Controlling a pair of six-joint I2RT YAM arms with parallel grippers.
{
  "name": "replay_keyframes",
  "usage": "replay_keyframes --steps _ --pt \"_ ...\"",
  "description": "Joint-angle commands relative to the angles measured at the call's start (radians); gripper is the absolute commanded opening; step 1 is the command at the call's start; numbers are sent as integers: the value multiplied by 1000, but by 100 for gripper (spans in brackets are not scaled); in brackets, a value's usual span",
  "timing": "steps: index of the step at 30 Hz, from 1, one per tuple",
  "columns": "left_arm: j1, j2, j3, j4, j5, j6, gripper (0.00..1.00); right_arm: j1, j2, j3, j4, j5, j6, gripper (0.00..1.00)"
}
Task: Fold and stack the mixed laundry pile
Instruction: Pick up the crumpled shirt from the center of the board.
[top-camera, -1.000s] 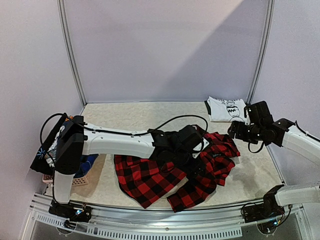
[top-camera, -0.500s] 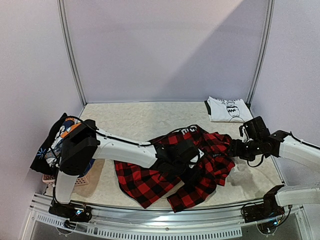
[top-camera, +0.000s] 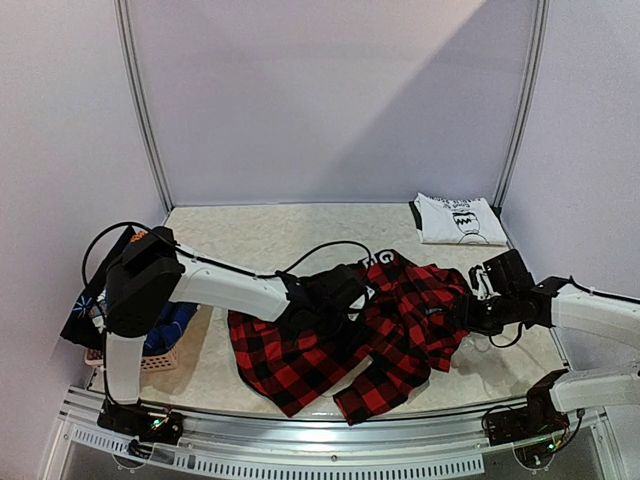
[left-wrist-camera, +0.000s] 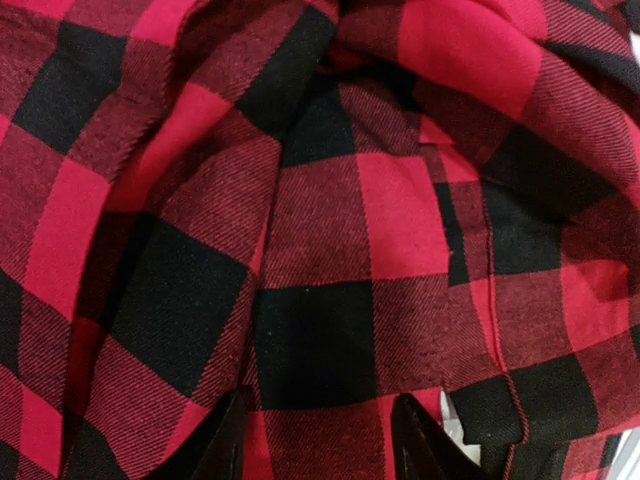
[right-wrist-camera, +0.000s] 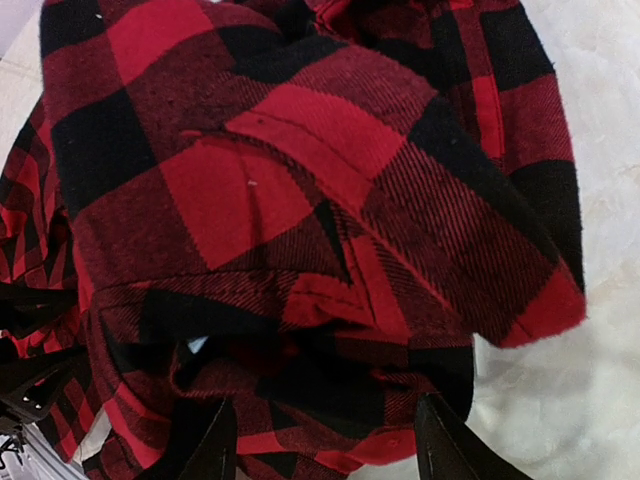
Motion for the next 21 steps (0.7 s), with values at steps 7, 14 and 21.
replay_keyframes --steps 7,14,21 --pt "5 -24 -21 14 24 -13 47 -3 73 -3 81 13 -24 73" --pt "5 -38 -32 23 24 -24 43 -3 59 4 52 47 -43 29" --pt "4 -123 -75 -4 7 -31 42 -4 55 36 7 73 -49 0"
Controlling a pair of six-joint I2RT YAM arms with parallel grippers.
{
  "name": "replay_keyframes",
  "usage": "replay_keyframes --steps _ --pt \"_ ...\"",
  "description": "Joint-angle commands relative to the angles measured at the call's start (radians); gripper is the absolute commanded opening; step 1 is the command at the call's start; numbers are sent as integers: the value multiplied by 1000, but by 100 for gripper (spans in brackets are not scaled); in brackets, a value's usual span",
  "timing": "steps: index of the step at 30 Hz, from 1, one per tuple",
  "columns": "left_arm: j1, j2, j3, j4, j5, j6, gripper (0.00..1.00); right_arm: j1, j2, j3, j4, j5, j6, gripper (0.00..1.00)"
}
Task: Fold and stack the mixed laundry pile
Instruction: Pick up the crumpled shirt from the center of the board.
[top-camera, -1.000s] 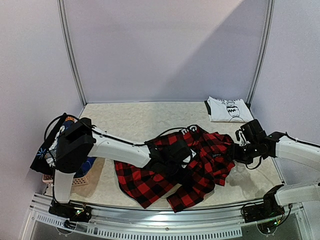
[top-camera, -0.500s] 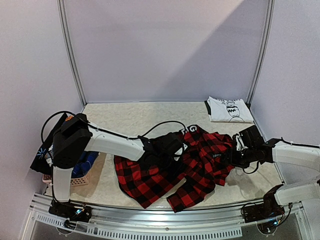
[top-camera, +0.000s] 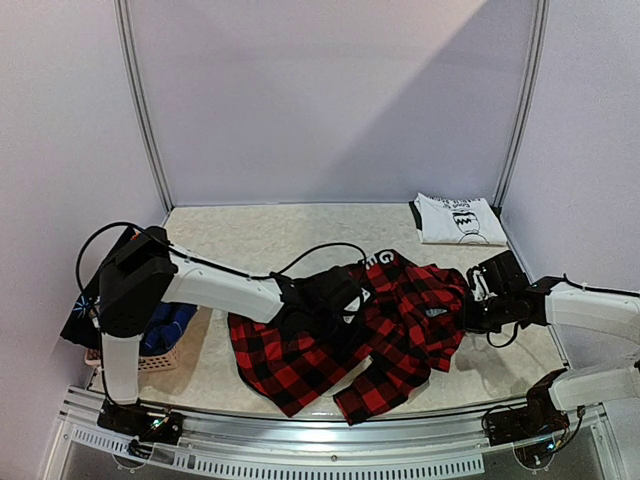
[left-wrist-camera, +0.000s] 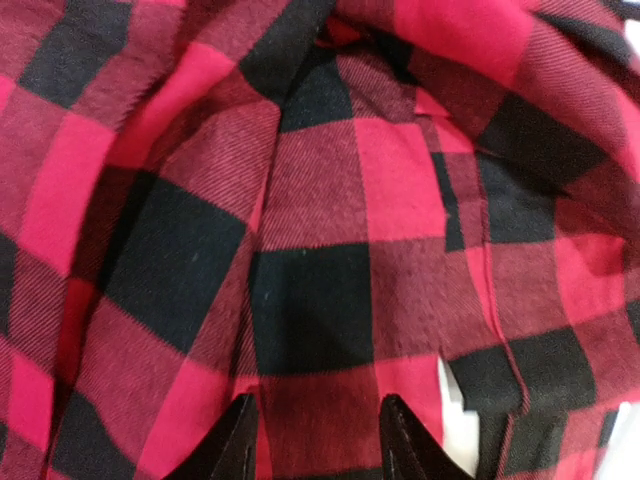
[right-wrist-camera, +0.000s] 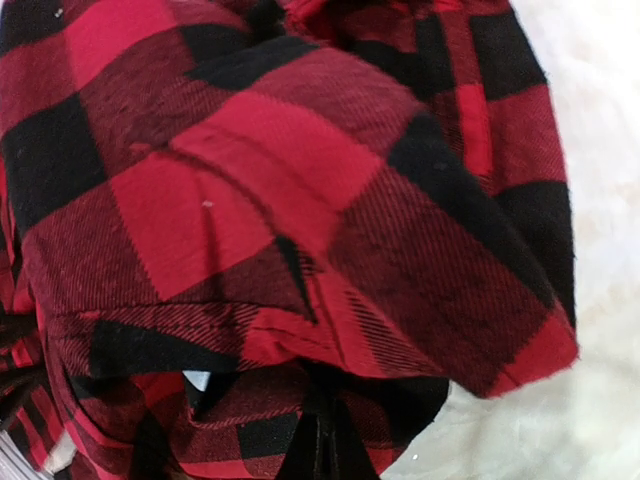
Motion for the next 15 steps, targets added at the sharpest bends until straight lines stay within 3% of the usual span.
replay_keyframes --steps 1,8,12,15 --pt "2 -112 -34 -25 -19 -9 42 -4 -26 55 -51 19 -10 0" --pt "0 -329 -120 -212 -247 1 54 -3 -155 192 -94 -152 -20 0" --pt "13 -405 -153 -359 -400 -51 55 -3 -198 289 -105 -226 -30 0" --pt "40 -456 -217 -393 -425 -114 55 -4 -194 356 -118 -250 -40 0"
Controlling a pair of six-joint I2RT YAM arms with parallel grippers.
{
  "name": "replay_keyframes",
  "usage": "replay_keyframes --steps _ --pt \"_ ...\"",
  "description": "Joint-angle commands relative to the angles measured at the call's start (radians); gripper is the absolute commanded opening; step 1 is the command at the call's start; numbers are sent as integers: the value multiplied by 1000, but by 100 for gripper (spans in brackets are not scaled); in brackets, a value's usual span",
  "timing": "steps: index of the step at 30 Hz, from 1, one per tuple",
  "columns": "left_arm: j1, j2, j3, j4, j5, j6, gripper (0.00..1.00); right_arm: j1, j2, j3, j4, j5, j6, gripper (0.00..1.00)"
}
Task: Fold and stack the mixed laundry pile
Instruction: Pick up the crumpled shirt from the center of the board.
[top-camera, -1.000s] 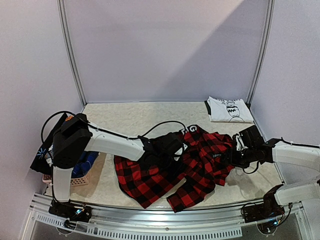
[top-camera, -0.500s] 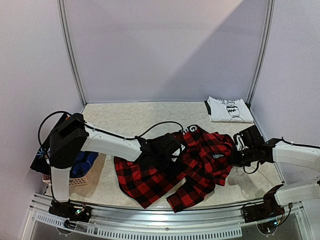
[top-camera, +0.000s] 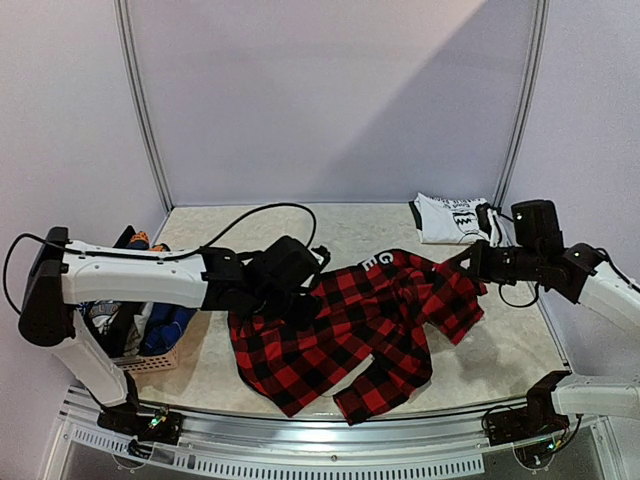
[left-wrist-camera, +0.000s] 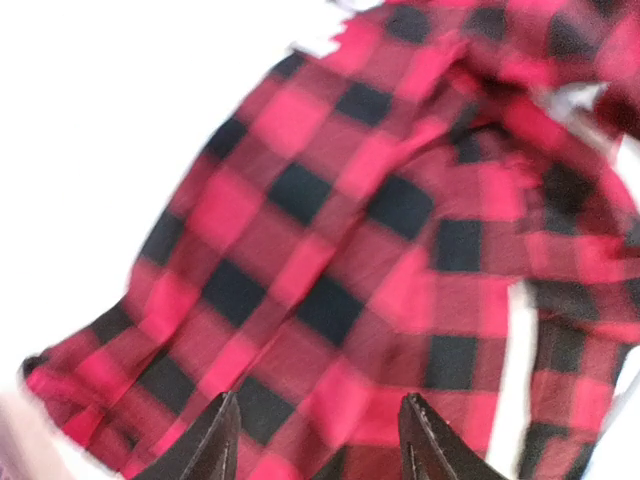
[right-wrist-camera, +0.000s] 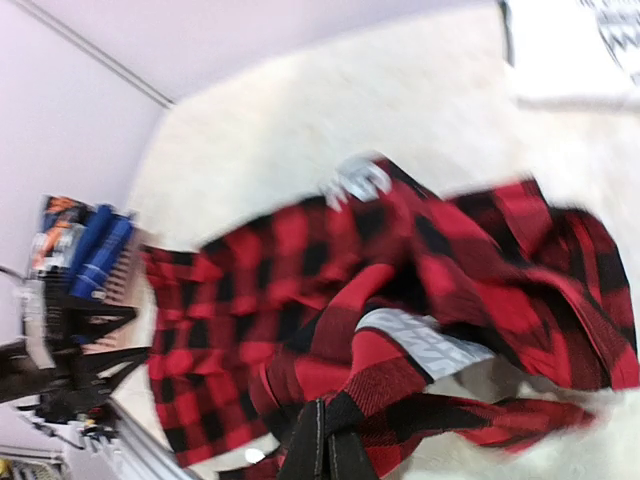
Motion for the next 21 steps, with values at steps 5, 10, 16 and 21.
replay_keyframes --steps 5,10,16,21 --pt "100 -136 -234 -88 -80 -178 54 -3 21 168 -16 -135 -20 0" --pt "168 -171 -332 -3 -61 -210 54 -3 30 235 10 -136 -12 0" --pt "224 -122 -366 140 25 -187 50 -4 64 288 21 -138 -12 0" --pt "232 -56 -347 174 61 -176 48 -4 68 293 28 -132 -11 0"
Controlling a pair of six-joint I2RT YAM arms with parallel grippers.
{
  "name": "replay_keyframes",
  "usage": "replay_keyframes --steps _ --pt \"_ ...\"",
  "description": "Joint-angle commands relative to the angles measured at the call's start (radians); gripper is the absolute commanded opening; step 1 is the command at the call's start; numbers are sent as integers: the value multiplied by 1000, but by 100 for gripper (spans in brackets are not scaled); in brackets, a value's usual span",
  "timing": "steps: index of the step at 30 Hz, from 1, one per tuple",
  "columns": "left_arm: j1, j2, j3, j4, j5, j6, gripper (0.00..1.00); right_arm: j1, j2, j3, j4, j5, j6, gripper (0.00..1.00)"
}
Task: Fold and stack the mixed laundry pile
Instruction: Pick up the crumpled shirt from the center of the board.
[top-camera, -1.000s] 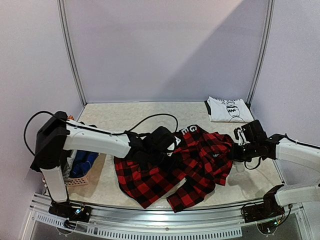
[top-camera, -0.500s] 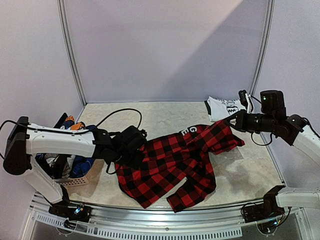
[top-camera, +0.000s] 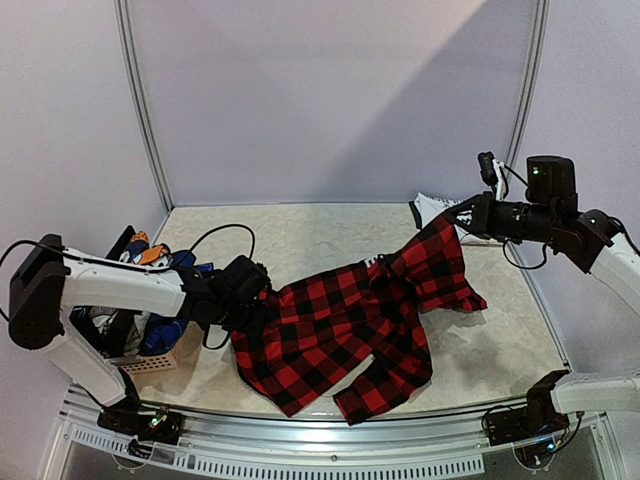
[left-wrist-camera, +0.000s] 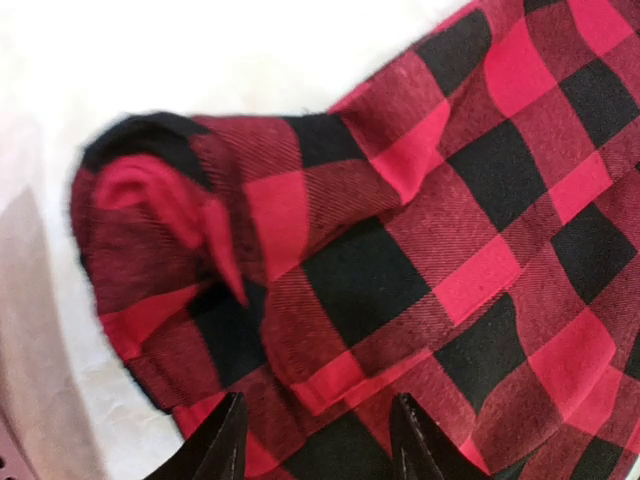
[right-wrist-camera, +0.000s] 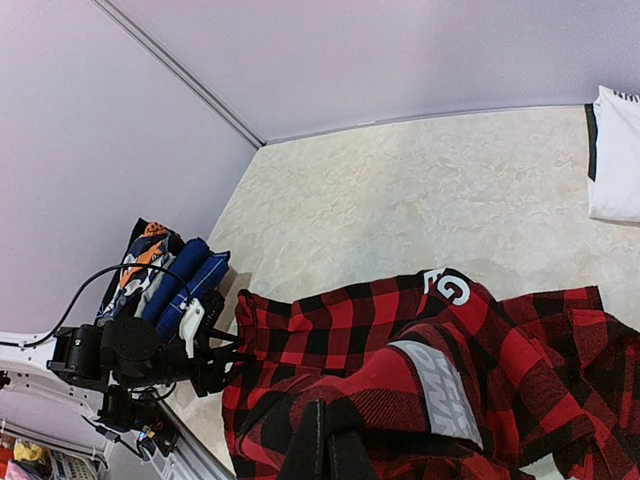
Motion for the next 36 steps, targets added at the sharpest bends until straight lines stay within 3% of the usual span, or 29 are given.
replay_keyframes --steps 1,15,20,25,31,36 --pt "16 60 13 77 56 6 48 -4 5 24 12 -5 -2 0" --pt "26 124 10 72 18 -31 47 -3 27 57 -5 24 -27 0" --pt "24 119 -4 88 39 -40 42 -3 42 74 -8 25 -31 0" --pt "24 102 -20 103 53 -35 20 -3 55 83 -9 28 -37 0" --pt "24 90 -30 118 59 -21 1 -3 62 100 -21 57 -42 0" --pt "15 45 -24 102 60 -5 0 -3 53 128 -51 89 -54 0"
